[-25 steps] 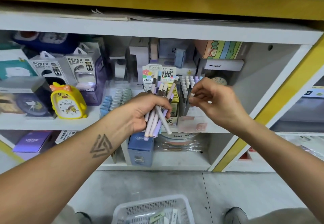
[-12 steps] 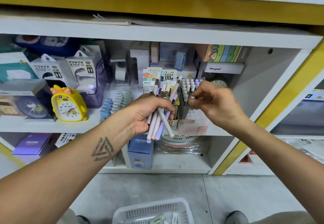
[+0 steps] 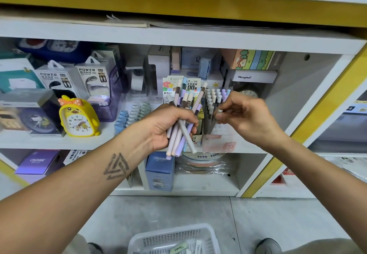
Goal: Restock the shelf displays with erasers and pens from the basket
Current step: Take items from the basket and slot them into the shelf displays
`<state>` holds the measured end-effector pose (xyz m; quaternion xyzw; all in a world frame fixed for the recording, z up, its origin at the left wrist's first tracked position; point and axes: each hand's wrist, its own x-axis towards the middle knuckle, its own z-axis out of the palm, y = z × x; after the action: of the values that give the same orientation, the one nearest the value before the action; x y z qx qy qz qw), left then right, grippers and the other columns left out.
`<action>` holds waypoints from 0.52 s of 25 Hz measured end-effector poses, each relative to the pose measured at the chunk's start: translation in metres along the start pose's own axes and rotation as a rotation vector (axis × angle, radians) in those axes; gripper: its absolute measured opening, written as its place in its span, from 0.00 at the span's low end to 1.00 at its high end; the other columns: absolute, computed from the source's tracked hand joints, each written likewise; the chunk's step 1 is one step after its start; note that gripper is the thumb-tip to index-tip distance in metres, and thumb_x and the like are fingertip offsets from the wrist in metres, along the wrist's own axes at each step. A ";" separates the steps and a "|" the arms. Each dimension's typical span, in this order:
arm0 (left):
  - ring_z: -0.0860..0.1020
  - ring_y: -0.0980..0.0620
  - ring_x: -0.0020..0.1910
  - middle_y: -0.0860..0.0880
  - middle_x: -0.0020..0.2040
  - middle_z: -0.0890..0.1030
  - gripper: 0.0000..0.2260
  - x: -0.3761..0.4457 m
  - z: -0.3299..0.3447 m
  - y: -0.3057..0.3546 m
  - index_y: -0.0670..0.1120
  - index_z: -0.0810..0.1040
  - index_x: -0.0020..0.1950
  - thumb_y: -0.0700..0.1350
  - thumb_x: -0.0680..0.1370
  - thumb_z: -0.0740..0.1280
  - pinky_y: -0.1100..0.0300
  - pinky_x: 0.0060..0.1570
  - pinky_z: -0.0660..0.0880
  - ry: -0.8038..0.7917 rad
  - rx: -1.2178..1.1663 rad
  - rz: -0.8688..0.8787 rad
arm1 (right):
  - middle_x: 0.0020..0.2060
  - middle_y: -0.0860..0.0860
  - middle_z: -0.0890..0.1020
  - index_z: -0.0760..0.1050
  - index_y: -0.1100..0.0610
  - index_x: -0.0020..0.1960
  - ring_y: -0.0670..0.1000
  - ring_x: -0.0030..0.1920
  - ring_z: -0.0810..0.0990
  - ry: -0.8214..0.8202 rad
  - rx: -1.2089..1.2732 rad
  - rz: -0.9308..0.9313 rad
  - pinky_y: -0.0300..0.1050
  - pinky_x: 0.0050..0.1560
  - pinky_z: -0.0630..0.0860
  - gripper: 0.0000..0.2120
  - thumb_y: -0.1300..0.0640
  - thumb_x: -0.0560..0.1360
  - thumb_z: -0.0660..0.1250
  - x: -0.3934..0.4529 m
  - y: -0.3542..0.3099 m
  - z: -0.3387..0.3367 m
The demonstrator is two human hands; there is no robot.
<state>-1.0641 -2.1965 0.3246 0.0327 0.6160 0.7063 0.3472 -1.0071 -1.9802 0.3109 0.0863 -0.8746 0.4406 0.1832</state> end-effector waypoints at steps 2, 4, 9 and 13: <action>0.80 0.47 0.28 0.40 0.31 0.80 0.08 0.000 -0.001 0.000 0.39 0.82 0.32 0.30 0.69 0.69 0.59 0.33 0.80 -0.005 0.005 0.000 | 0.37 0.50 0.85 0.77 0.51 0.42 0.51 0.40 0.86 0.015 0.006 0.029 0.55 0.48 0.84 0.11 0.65 0.72 0.76 0.001 0.001 -0.003; 0.80 0.47 0.28 0.40 0.31 0.80 0.08 0.000 -0.002 0.000 0.39 0.82 0.32 0.30 0.69 0.69 0.59 0.34 0.80 -0.007 0.007 -0.001 | 0.37 0.52 0.86 0.77 0.53 0.42 0.51 0.39 0.86 0.017 0.026 0.042 0.55 0.48 0.84 0.11 0.66 0.72 0.75 0.001 0.000 -0.004; 0.80 0.47 0.28 0.41 0.31 0.80 0.08 0.000 -0.001 0.000 0.39 0.83 0.32 0.30 0.68 0.70 0.58 0.34 0.80 -0.012 0.012 0.004 | 0.38 0.51 0.85 0.78 0.56 0.43 0.49 0.39 0.86 0.001 0.030 0.023 0.49 0.47 0.84 0.09 0.67 0.72 0.75 -0.001 -0.004 -0.003; 0.80 0.47 0.28 0.41 0.31 0.80 0.08 0.000 -0.001 0.000 0.40 0.83 0.31 0.30 0.68 0.70 0.58 0.35 0.80 -0.018 0.019 0.005 | 0.38 0.51 0.86 0.77 0.55 0.43 0.50 0.39 0.86 0.000 0.040 0.014 0.51 0.48 0.84 0.10 0.67 0.72 0.75 -0.002 -0.005 -0.003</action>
<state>-1.0646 -2.1972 0.3242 0.0440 0.6194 0.7010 0.3508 -1.0032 -1.9802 0.3156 0.0837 -0.8660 0.4596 0.1783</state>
